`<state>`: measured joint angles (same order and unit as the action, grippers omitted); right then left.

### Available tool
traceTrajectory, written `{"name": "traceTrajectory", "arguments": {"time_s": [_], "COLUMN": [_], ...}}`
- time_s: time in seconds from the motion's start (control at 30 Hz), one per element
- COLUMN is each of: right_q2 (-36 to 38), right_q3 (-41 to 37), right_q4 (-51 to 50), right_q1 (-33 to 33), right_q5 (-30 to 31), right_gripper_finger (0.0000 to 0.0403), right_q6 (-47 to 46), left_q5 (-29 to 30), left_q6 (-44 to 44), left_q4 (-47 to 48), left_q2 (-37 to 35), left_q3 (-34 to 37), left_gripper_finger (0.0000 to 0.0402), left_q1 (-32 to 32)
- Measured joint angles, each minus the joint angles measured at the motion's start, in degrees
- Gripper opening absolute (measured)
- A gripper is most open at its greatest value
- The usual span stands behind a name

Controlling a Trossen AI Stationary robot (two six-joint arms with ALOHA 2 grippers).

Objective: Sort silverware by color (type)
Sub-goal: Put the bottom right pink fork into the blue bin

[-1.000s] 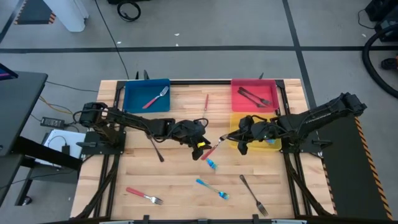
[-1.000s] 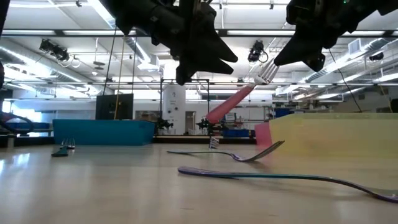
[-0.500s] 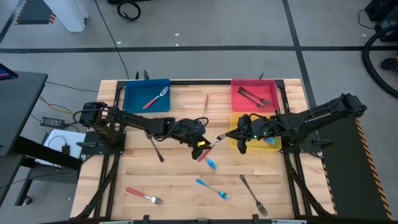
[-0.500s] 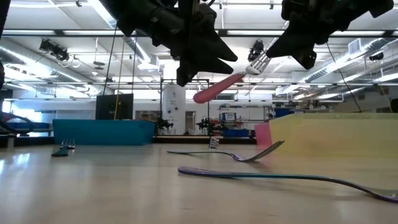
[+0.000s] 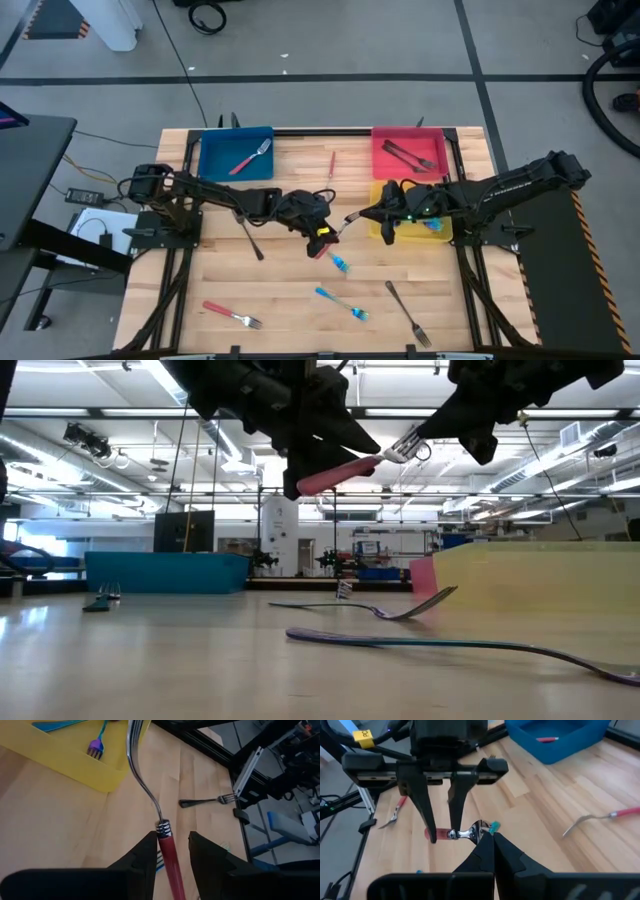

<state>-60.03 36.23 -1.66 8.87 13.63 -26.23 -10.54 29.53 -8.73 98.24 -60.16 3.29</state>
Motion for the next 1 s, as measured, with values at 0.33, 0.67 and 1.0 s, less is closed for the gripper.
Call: {"name": "traceTrajectory", "arguments": {"time_s": [0.33,0.67,1.0], "right_q2": [0.0,0.0,0.0], "right_q3": [0.0,0.1,0.1], "right_q4": [2.5,3.3,4.4], "right_q1": [-0.8,-0.8,-0.8], "right_q5": [0.0,-0.5,5.1], "right_gripper_finger": [0.0000,0.0021,0.0071], "right_q6": [2.4,3.5,11.8], "left_q5": [-0.1,1.1,0.8], "left_q6": [-3.6,-5.1,-9.7], "left_q4": [0.2,1.8,3.8], "left_q2": [0.0,0.2,-0.1], "left_q3": [0.0,0.1,0.0], "left_gripper_finger": [0.0086,0.0028,0.0028], "left_q1": [0.0,-1.1,-3.8]}}
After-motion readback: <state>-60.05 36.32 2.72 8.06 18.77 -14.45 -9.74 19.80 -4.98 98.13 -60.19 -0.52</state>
